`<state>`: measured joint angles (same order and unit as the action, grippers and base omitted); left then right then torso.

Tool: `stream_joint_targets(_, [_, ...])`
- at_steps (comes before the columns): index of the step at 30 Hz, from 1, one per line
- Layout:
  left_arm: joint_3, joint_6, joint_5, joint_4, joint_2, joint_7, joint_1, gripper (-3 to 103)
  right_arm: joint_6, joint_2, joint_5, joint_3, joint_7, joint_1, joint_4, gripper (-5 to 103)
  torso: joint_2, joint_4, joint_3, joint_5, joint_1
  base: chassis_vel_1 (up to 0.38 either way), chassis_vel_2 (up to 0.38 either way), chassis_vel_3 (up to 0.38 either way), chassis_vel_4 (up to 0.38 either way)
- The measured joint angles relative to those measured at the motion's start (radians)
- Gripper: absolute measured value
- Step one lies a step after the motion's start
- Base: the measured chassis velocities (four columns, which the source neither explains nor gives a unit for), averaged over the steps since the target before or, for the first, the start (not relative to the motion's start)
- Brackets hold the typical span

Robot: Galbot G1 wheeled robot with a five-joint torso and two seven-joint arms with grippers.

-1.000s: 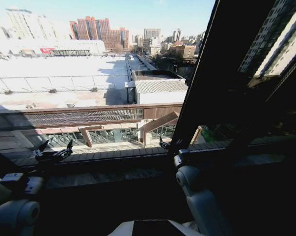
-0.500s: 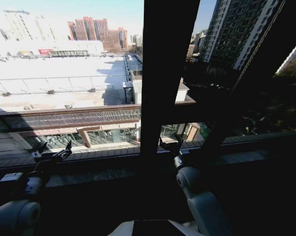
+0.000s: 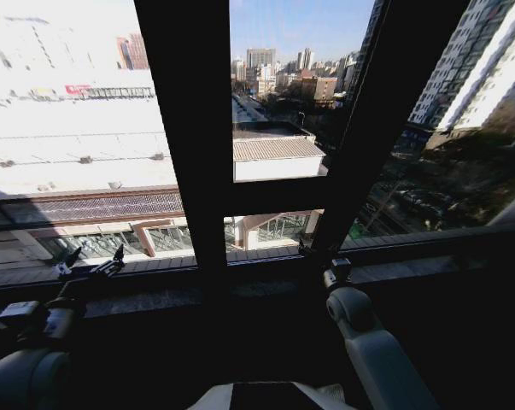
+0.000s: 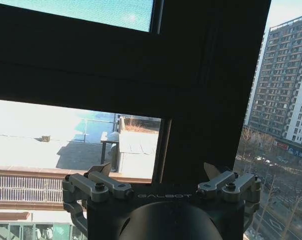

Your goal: Open the curtains by pulling them apart, changing their state from closed to fully open.

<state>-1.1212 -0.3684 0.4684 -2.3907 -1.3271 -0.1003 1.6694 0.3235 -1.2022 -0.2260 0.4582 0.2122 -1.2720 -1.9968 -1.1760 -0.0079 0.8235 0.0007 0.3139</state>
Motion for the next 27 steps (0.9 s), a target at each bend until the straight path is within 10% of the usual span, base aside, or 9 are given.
stream_joint_targets(13, [-0.004, 0.005, 0.0, 0.0, -0.002, -0.001, 0.003, 100, 0.017, -0.021, 0.0, -0.043, 0.005, -0.007, -0.042, 100, 0.0, -0.0001, 0.0, 0.0001, 0.0, -0.275, -0.337, 0.273, 0.335])
stream_joint_targets(27, [-0.006, 0.028, -0.006, -0.001, -0.005, -0.001, 0.017, 100, 0.018, -0.046, 0.004, -0.044, 0.007, -0.009, -0.043, 100, 0.0, 0.0001, 0.0, -0.0003, 0.0, 0.106, -0.23, -0.12, 0.239])
